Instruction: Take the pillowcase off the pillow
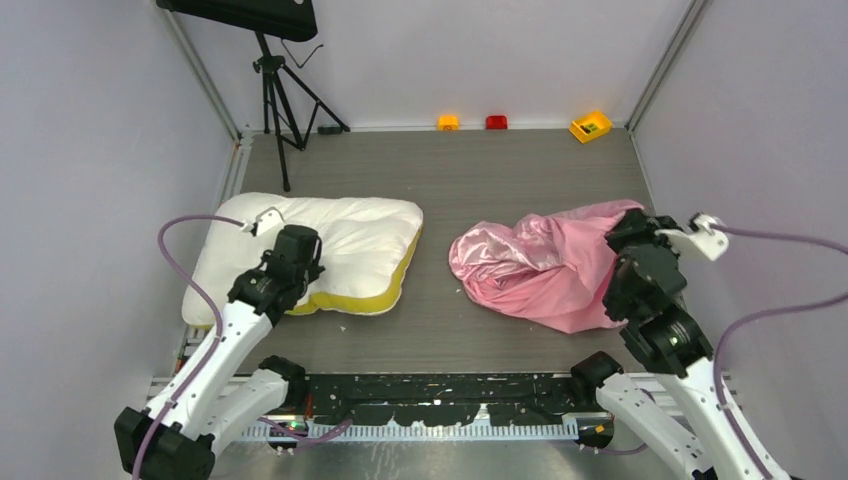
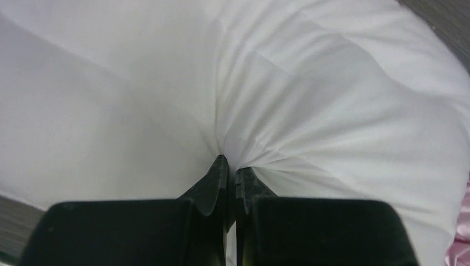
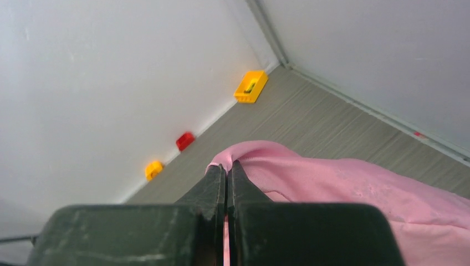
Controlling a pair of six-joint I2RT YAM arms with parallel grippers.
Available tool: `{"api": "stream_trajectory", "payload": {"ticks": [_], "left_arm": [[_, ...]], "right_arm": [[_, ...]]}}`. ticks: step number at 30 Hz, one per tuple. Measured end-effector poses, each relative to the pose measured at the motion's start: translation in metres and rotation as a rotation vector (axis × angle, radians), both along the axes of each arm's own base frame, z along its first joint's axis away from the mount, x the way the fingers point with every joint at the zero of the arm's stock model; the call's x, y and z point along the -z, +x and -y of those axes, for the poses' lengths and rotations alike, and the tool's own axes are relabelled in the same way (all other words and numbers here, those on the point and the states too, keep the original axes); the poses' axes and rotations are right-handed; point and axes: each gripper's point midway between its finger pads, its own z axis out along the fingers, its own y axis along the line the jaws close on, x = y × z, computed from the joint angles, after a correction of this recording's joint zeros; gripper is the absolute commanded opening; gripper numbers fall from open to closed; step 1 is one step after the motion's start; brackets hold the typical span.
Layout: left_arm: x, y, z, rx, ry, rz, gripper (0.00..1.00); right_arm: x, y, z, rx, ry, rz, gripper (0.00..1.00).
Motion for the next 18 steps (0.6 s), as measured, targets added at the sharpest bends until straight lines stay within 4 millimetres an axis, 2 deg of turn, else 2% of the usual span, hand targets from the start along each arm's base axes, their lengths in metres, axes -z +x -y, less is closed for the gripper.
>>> {"api": "stream_trajectory", "payload": {"ticks": [3,6,8,12,14,16,17,18], "left_arm": [[0.013,0.013,0.026,0.096,-0.073,-0.003,0.0],[0.023,0.029,0.046,0.153,-0.132,0.006,0.0],[0.031,0.042,0.057,0.175,-0.151,-0.005,0.0],[0.042,0.076,0.078,0.198,-0.161,-0.058,0.0],[0.035,0.096,0.088,0.208,-0.166,-0.052,0.0],[0.017,0.12,0.098,0.226,-0.166,-0.022,0.01],[0.004,0.133,0.104,0.236,-0.169,0.001,0.08],[-0.01,0.144,0.108,0.247,-0.171,0.028,0.23]], "right_arm": [[0.008,0.032,-0.03,-0.106,-0.04,-0.082,0.0],[0.024,0.074,-0.077,-0.271,-0.074,-0.198,0.0],[0.037,0.1,-0.107,-0.366,-0.087,-0.27,0.0],[0.056,0.143,-0.151,-0.489,-0.111,-0.394,0.0],[0.047,0.161,-0.165,-0.53,-0.121,-0.41,0.0],[0.018,0.181,-0.178,-0.569,-0.127,-0.38,0.0],[-0.002,0.19,-0.184,-0.588,-0.127,-0.341,0.07],[-0.025,0.195,-0.19,-0.605,-0.126,-0.294,0.18]]}}
